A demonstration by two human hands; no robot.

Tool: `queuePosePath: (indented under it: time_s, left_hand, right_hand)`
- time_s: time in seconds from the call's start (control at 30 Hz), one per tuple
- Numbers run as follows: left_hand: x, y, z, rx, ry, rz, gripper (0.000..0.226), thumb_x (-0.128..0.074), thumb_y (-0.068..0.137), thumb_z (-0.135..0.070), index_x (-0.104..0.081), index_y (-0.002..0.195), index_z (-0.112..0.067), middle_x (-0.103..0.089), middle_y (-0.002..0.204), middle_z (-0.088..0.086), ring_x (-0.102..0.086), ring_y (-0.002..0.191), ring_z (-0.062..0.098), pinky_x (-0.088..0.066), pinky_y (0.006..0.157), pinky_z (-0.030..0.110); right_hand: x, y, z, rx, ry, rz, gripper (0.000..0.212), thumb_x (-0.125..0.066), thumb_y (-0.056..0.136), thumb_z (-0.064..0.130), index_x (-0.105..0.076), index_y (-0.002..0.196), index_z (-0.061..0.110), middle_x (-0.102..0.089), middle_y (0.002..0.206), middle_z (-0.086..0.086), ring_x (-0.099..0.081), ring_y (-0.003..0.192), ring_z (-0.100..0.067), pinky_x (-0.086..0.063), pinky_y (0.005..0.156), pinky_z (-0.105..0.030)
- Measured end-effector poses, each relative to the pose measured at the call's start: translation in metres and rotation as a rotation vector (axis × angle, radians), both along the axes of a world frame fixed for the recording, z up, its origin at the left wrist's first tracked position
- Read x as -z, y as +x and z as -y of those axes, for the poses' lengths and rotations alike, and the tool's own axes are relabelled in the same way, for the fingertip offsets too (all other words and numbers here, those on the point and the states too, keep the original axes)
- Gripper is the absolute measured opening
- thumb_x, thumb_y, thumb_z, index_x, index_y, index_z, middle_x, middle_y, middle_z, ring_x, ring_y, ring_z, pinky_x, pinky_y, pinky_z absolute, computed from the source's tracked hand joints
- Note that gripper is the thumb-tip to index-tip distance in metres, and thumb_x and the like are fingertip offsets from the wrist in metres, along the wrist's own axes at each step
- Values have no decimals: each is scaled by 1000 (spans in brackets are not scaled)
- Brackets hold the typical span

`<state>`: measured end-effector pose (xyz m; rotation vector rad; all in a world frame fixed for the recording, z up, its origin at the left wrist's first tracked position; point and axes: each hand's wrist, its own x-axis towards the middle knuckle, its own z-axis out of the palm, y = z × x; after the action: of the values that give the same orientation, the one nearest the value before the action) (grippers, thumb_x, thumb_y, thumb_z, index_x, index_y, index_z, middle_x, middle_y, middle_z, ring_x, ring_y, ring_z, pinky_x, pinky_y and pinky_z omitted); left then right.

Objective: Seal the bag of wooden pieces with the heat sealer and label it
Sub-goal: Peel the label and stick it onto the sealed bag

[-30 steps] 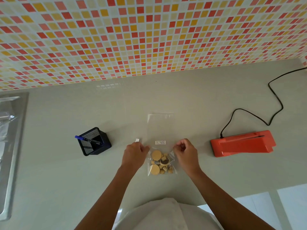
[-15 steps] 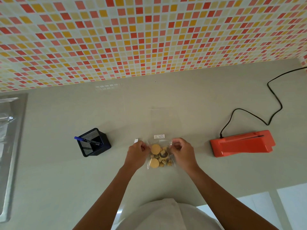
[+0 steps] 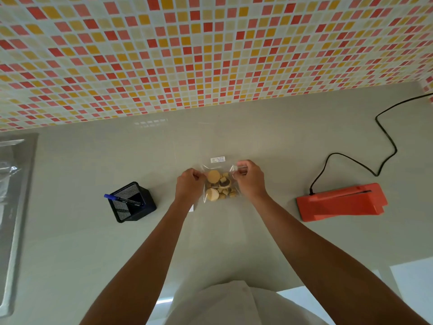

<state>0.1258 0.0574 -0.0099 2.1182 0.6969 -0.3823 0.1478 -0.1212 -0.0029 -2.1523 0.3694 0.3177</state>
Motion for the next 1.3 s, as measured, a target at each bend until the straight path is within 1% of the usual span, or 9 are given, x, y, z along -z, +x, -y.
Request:
queuePosePath:
  time_s: [0.27,0.4,0.53,0.67,0.83,0.9,1.03,1.17,1.3]
  left_hand:
    - [-10,-6,-1,40,-1,-20,25,-59,88,-27,-67,108,-14,-69,101,3,-62,91,22,-45,75,26]
    - [-34,-21,-12,71,10,145,31,-63,91,-33,-60,116,-15,-68,100,-1,-61,87,16,-46,75,27]
    - [-69,-47,-39,14,72,347,26,-62,92,-30,-59,114,-16,-64,99,-3,-61,81,16,-44,71,26]
    - [-87,-89,-85,-124,228,488,30,-64,91,-26,-59,118,-14,-62,111,3,-55,101,20,-43,83,26]
    - [-78,-139,-134,-425,154,319,54,-65,90,-35,-48,133,-6,-52,133,13,-42,125,28,-40,102,37]
    - [-68,-149,-147,-436,32,179,65,-62,91,-43,-42,139,-3,-50,138,15,-44,129,29,-39,105,39]
    - [-57,-154,-155,-329,-168,47,67,-58,92,-48,-40,142,-8,-50,140,10,-51,124,26,-40,100,34]
    - [-59,-144,-159,-273,-257,130,47,-59,93,-40,-49,130,-12,-61,125,5,-58,107,19,-43,86,28]
    - [-64,-125,-167,-230,-269,165,45,-59,94,-37,-49,129,-10,-60,115,1,-55,98,16,-40,82,26]
  right_hand:
    - [1,-5,-6,52,21,-42,40,-71,86,15,-64,125,8,-73,110,-10,-68,102,-23,-46,90,-26]
    - [-12,-16,-19,44,-29,112,38,-67,88,11,-62,125,6,-67,122,-10,-63,109,-25,-43,89,-24]
    - [-32,-36,-51,-39,95,132,28,-66,89,7,-65,117,7,-70,115,-5,-64,96,-18,-45,85,-21]
    - [-45,-65,-99,-156,221,60,28,-67,92,13,-66,119,7,-69,111,0,-65,91,-14,-46,78,-12]
    - [-43,-100,-155,-284,241,-60,39,-66,93,24,-62,130,13,-68,124,-3,-66,100,-14,-54,88,-32]
    - [-45,-110,-171,-303,226,-93,44,-66,93,24,-60,135,12,-65,128,-2,-64,104,-13,-50,88,-28]
    - [-43,-121,-193,-305,212,-115,42,-65,94,26,-61,134,15,-67,128,-2,-67,109,-18,-55,90,-37]
    - [-46,-121,-206,-281,195,-97,29,-64,93,21,-69,121,18,-72,115,2,-69,101,-19,-57,91,-43]
    - [-53,-111,-216,-246,183,-90,26,-65,92,17,-71,118,17,-72,107,3,-70,102,-20,-58,92,-46]
